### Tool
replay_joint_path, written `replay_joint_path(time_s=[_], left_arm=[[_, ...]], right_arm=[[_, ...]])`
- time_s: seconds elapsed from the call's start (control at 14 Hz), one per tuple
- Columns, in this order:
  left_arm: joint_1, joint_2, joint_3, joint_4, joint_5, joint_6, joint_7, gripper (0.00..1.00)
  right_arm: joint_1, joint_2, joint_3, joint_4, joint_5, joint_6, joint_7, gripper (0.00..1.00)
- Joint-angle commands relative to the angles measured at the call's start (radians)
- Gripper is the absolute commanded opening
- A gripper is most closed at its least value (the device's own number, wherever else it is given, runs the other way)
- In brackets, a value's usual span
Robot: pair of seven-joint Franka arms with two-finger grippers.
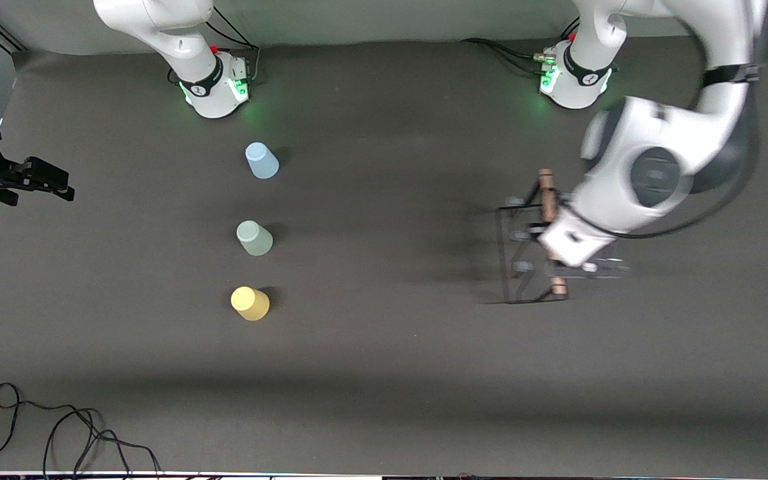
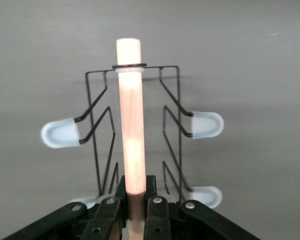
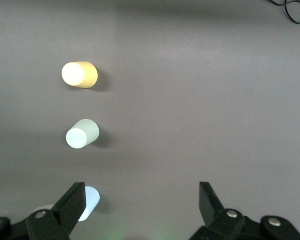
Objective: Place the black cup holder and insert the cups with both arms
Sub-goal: 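Carry the black holder with the left gripper beside the cups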
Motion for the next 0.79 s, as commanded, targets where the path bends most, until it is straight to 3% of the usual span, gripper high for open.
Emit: replay_joint_path(time_s=[0.0, 0.21, 0.5, 0.71], left_arm=[[-0.153, 0.197, 0.009, 0.255, -0.008, -0.023, -0.236, 0.00], [-0.257, 0.300, -0.027, 0.372, -0.009, -0.017, -0.367, 0.00], [-0.325, 0.351, -0.119, 0.386, -0.044, 0.124, -0.406, 0.00], [-0.357, 0.380, -0.127, 0.388, -0.054, 0.187, -0.417, 0.00]], right_arm=[[0.012, 0.002, -0.007, 0.017, -0.013, -0.016, 0.023, 1.00], [0.012, 0.002, -0.007, 0.017, -0.013, -0.018, 0.023, 1.00], [0.011, 0.002, -0.007, 0.017, -0.013, -0.018, 0.023, 1.00], [0.011, 0.002, -0.007, 0.017, -0.013, -0.018, 0.023, 1.00]])
